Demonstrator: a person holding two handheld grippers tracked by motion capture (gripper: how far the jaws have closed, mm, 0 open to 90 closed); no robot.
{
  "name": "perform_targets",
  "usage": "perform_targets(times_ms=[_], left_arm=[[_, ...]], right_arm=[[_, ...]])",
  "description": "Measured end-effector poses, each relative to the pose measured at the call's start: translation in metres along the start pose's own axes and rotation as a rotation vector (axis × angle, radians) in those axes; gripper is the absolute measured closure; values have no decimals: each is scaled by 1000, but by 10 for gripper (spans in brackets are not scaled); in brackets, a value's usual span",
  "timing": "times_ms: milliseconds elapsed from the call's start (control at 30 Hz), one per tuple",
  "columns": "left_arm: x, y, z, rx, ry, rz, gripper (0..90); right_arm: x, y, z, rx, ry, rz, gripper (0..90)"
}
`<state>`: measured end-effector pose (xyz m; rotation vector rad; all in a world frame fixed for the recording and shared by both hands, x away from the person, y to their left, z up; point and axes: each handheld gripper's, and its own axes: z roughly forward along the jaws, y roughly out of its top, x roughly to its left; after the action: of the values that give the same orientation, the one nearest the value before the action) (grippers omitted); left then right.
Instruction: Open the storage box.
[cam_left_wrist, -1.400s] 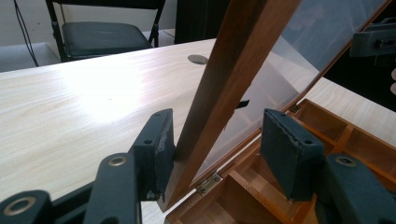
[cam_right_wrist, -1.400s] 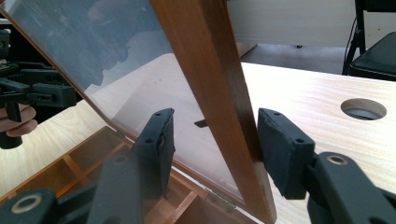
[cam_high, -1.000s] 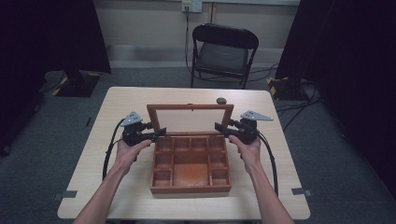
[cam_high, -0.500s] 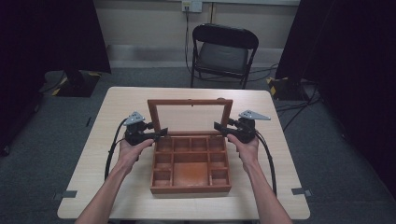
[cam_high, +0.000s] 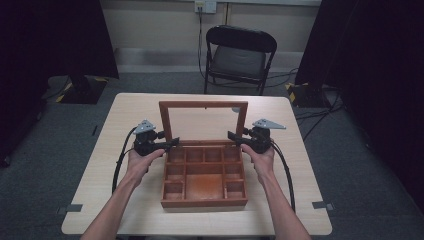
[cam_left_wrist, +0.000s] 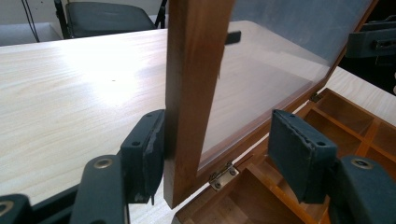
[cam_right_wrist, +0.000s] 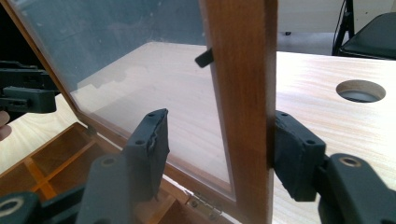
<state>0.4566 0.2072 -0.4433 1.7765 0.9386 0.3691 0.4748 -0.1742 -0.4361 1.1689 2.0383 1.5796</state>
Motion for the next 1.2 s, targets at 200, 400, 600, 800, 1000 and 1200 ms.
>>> perform_targets(times_ms=[200,400,600,800,1000,1200], left_arm=[[2,-2,4,4,11,-13,380],[4,-3,8,7,20,-20,384],[6,-4,10,6,19,-26,389],[8,-6,13,21,20,-36,392],[12,-11,20,55,16,-54,394],[16,-15,25,82,13,-73,416]], right_arm=[[-3,-2,3,8,-10,12,411],[-4,-4,8,9,-17,19,397],[-4,-5,9,17,-22,15,391],[-6,-7,14,29,-22,28,370],[-9,-12,20,66,-29,45,356],[-13,-18,25,96,-34,73,351]])
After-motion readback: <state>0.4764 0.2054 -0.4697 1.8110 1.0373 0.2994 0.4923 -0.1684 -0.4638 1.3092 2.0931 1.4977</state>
